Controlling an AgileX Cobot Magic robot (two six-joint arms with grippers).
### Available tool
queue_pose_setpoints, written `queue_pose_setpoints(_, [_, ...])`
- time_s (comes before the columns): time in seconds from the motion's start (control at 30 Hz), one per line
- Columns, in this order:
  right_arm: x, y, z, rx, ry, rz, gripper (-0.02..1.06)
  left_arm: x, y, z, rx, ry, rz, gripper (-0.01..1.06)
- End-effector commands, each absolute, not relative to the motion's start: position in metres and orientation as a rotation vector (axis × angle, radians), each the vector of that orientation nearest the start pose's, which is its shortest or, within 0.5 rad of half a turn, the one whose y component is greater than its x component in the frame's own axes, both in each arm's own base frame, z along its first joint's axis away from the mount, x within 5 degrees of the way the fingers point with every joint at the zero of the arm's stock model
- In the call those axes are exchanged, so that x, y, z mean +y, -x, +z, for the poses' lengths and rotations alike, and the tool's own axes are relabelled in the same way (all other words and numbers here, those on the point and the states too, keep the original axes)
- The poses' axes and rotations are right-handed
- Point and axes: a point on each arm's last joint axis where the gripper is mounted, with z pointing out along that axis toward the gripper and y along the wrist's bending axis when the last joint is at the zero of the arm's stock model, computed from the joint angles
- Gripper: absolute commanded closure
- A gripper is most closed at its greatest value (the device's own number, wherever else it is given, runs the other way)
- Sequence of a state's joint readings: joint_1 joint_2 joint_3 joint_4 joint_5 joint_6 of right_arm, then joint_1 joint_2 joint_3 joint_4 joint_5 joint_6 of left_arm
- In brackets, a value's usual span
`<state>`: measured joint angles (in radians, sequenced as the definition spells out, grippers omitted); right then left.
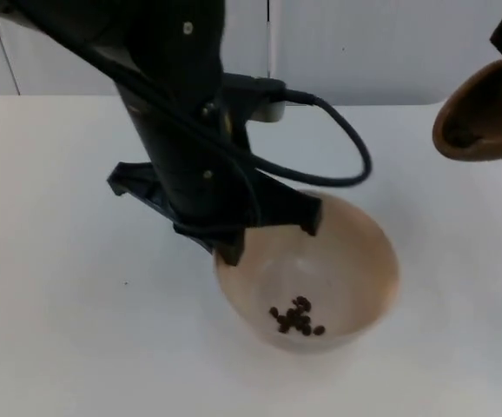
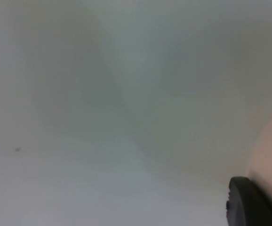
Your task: Pick up the bowl with the left hand and pour the coffee beans from the cup into the bowl with the right hand.
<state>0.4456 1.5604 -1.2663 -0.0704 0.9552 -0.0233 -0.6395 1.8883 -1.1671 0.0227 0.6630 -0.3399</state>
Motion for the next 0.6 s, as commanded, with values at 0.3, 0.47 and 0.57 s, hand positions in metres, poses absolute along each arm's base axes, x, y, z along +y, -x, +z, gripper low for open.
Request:
queue_pose_setpoints(0.3, [0.112, -0.285, 0.23, 2.644, 0.488, 0.144, 1.05, -0.168, -0.331, 0.166, 2.811, -0.211, -0.208, 1.05])
queue_pose_setpoints(0.47, [0.11, -0.28, 0.202, 2.672, 0.454, 0.142, 1.05, -0.16, -0.336, 0.16, 2.817, -0.179, -0.2, 1.05])
queue_pose_setpoints(0.57, [0.11, -0.28, 0.189, 2.683, 0.419, 0.148, 1.05, -0.16, -0.337, 0.15, 2.841, -0.18, -0.188, 1.05])
